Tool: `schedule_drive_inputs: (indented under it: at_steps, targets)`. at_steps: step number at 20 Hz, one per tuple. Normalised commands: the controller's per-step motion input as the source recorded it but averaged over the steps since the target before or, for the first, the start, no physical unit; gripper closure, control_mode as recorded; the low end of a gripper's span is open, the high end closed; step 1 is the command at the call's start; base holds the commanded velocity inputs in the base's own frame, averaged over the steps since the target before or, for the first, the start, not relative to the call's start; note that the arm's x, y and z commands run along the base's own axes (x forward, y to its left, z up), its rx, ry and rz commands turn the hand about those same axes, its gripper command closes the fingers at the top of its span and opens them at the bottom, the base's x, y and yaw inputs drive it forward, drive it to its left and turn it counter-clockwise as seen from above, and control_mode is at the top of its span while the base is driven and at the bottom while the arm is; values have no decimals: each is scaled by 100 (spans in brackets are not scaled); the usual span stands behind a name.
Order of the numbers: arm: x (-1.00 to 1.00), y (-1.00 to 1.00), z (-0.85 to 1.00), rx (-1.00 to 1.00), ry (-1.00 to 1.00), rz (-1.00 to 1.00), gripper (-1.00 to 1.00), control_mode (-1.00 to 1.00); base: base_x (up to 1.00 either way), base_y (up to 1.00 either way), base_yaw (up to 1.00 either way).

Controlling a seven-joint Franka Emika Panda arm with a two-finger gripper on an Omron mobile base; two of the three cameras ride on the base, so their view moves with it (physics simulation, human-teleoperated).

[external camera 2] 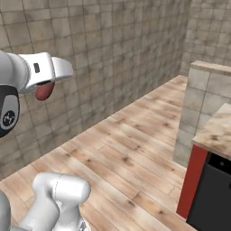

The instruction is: Move the hot dog bun to the plate on the dining table and place the condiment next to that plate. Then navigate to the fridge and take the sausage and place it on the plate as well.

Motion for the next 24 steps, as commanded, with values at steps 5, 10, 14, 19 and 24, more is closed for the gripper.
schedule_drive_inputs:
  at_steps: [5,10,14,19,24]
  targets:
    - [0,0,0,0,0,0,100,100,100,-1,-22]
    - [0,0,0,0,0,0,100,100,100,0,-22]
    - [0,0,0,0,0,0,100,100,100,2,-18]
    - [0,0,0,0,0,0,100,100,100,19,-16]
    - [0,0,0,0,0,0,100,100,100,42,-21]
